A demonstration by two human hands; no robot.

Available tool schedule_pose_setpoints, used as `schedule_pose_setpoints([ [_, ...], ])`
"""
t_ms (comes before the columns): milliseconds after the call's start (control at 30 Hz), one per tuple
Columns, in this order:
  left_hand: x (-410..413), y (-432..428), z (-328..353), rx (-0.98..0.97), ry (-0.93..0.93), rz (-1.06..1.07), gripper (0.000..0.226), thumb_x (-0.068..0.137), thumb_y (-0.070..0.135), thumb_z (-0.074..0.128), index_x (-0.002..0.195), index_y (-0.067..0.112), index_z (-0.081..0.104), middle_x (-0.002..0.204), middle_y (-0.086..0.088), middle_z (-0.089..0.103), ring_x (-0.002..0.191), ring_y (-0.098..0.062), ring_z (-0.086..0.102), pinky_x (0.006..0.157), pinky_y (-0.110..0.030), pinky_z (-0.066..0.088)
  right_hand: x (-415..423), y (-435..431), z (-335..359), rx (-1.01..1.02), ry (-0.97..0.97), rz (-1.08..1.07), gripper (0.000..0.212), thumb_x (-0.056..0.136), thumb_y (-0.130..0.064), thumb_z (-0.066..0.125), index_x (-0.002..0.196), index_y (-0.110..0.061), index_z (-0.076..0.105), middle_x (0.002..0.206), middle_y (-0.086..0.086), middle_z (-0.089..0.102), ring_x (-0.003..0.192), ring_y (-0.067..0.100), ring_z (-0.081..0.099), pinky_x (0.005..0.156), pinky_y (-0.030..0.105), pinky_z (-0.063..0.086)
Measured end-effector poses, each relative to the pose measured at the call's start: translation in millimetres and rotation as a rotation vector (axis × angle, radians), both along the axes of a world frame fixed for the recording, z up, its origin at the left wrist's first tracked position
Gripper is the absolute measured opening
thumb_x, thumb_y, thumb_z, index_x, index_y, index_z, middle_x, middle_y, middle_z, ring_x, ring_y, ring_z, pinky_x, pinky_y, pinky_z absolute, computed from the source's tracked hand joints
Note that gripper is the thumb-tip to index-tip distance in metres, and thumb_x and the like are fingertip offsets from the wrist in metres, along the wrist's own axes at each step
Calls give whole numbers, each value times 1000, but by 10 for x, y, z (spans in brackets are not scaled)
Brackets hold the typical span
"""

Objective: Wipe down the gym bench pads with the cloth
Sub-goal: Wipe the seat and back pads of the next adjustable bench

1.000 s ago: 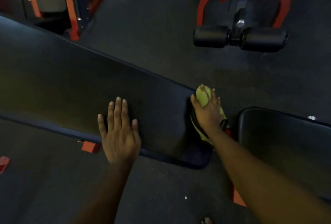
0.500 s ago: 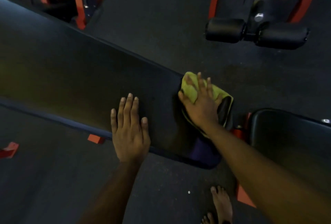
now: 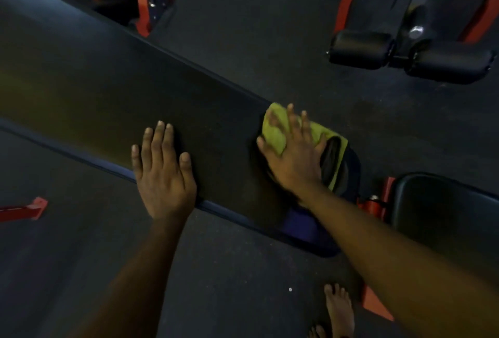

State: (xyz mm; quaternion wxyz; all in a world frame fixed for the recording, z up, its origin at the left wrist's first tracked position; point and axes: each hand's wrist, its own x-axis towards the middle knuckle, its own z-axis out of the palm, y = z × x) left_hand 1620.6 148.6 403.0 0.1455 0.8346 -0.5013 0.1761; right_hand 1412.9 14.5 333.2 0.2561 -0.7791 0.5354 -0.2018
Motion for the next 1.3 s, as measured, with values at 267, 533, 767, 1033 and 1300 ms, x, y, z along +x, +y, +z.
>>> schedule_pose_setpoints([
  [267, 13, 9, -17, -3, -6, -13, 56, 103, 40, 24, 153, 17, 31, 160, -1, 30, 151, -17, 17, 123, -44, 11, 348, 691, 100, -107, 62, 1, 69, 92, -82, 24, 155, -52, 26, 170, -7, 17, 156, 26, 17, 116, 68, 13],
  [533, 6, 12, -10, 43, -18, 0, 55, 104, 40, 23, 153, 17, 31, 161, -1, 28, 152, -17, 14, 123, -44, 7, -516, -214, -300, 279, 13, -391, 81, 89, -79, 38, 157, -37, 28, 169, -3, 22, 156, 26, 15, 118, 68, 18],
  [767, -19, 13, 8, 92, -31, 19, 56, 103, 40, 23, 153, 16, 31, 161, -2, 27, 151, -19, 15, 123, -44, 7, -706, 1135, -317, 356, -190, -757, 86, 89, -73, 36, 160, -26, 24, 164, 12, 33, 151, 36, 30, 117, 63, 26],
  [1033, 76, 84, 248, 118, 67, -101, 52, 105, 37, 24, 148, 14, 39, 155, -5, 39, 146, -22, 29, 120, -42, 21, 804, 1114, 481, 118, 21, -153, 71, 94, -78, 8, 159, -49, 9, 172, -1, 0, 158, 30, -6, 117, 68, -3],
  [1300, 1216, -94, 990, 140, -22, -235, 52, 105, 41, 21, 141, 13, 47, 147, -10, 47, 142, -25, 35, 119, -46, 23, 902, -242, 515, 305, -7, -387, 71, 93, -77, 19, 158, -48, 19, 171, -6, 11, 158, 23, 2, 118, 70, 5],
])
